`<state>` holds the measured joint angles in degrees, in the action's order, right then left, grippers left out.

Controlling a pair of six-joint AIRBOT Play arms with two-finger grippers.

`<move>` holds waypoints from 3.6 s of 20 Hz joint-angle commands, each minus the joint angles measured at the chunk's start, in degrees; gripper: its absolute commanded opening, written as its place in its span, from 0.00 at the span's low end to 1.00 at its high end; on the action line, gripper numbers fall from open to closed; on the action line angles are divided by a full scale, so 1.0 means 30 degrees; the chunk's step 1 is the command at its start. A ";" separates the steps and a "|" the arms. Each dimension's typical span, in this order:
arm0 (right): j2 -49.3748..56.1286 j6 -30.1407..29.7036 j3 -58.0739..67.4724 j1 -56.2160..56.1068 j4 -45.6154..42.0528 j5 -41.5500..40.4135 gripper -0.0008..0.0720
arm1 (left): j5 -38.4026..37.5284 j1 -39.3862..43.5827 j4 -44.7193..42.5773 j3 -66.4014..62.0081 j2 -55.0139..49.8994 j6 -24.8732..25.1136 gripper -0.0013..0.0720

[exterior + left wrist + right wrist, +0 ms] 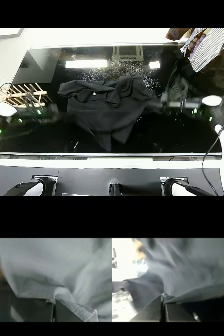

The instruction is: Fold the clothes and pants, and hang the long-sleeved shirts on hangers.

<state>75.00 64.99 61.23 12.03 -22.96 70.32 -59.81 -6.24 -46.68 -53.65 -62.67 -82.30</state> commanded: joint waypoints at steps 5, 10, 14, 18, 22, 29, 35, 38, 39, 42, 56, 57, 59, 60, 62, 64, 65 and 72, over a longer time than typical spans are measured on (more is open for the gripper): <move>-0.0197 0.4131 1.9322 -0.1676 -0.5741 -0.3920 0.06 | 0.3628 0.0189 0.0080 -1.5788 0.0051 -0.0066 0.04; -0.4444 0.5180 2.1915 -0.1676 -0.8342 -0.5107 0.06 | 0.3876 0.0189 0.0073 -2.1799 0.1406 -0.0066 0.04; -0.8211 0.7002 2.1923 -0.1676 -1.2131 -0.5238 0.06 | 0.4036 0.0189 -0.0015 -2.1609 0.4495 -0.0066 0.04; -0.9683 0.9012 2.1923 -0.1676 -1.4579 -0.6375 0.06 | 0.4007 0.0182 -0.0117 -2.1347 0.5960 -0.0495 0.04; -0.7730 1.0462 2.1915 -0.1676 -1.4455 -0.6747 0.06 | 0.2994 0.0189 -0.0138 -1.9781 0.5508 -0.1392 0.04; 0.0583 0.9493 1.8258 -0.2229 -0.6768 -0.7111 0.06 | 0.3213 0.0605 -0.0146 -1.3508 0.0998 -0.0233 0.04; 0.8604 0.7089 1.7362 -0.5297 -0.6506 -0.9981 0.06 | 0.4590 0.1122 -0.0138 -1.2466 -0.6513 0.0306 0.04; 1.1475 0.7111 1.7362 -0.5690 -0.6768 -1.0185 0.06 | 0.4918 0.1144 -0.0073 -1.2466 -0.9413 0.0277 0.04; 1.2152 0.7402 1.7362 -0.5683 -0.6783 -0.9588 0.06 | 0.4772 0.1180 -0.0066 -1.2466 -1.0134 0.0160 0.04; 1.2896 0.8072 1.7362 -0.5646 -0.7963 -0.7016 0.09 | 0.3956 0.1523 0.0000 -1.2466 -1.1453 -0.0080 0.04; 0.1311 0.8123 1.0324 0.0903 -1.4098 0.6484 0.84 | -0.2535 -0.1144 -0.1719 -1.2480 -0.8364 -0.2601 0.95; 0.0226 0.8320 0.8539 0.0780 -1.4069 0.6426 0.84 | -0.3235 -0.1268 -0.2710 -1.1905 -0.7614 -0.2608 0.95; -0.2018 0.8903 0.4794 -0.0313 -1.4098 0.5785 0.84 | -0.3789 -0.1129 -0.4240 -0.9624 -0.5741 -0.2608 0.95; -0.3155 0.9260 0.2929 -0.1253 -1.4156 0.5013 0.84 | -0.3730 -0.0933 -0.4452 -0.8138 -0.4714 -0.2732 0.95; -0.4932 1.0841 -0.0248 -0.3657 -1.4593 0.3548 0.85 | -0.3570 -0.0051 -0.4444 -0.5100 -0.2754 -0.3337 0.95; -0.5967 1.3223 -0.2849 -0.6601 -1.5722 0.2448 0.86 | -0.3563 0.1290 -0.4481 -0.2943 -0.1537 -0.4160 0.95; -0.6156 1.4360 -0.3847 -0.8087 -1.6313 0.2069 0.86 | -0.3563 0.1989 -0.4532 -0.2186 -0.1217 -0.4656 0.95; -0.5901 2.1311 -0.7023 -1.6262 -1.8753 -0.1880 0.86 | -0.2652 0.7104 -0.5829 -0.0984 -0.0976 -0.7417 0.95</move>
<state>57.21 118.96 43.77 -28.91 -75.50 70.57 -69.28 9.19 -62.70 -58.02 -66.22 -100.53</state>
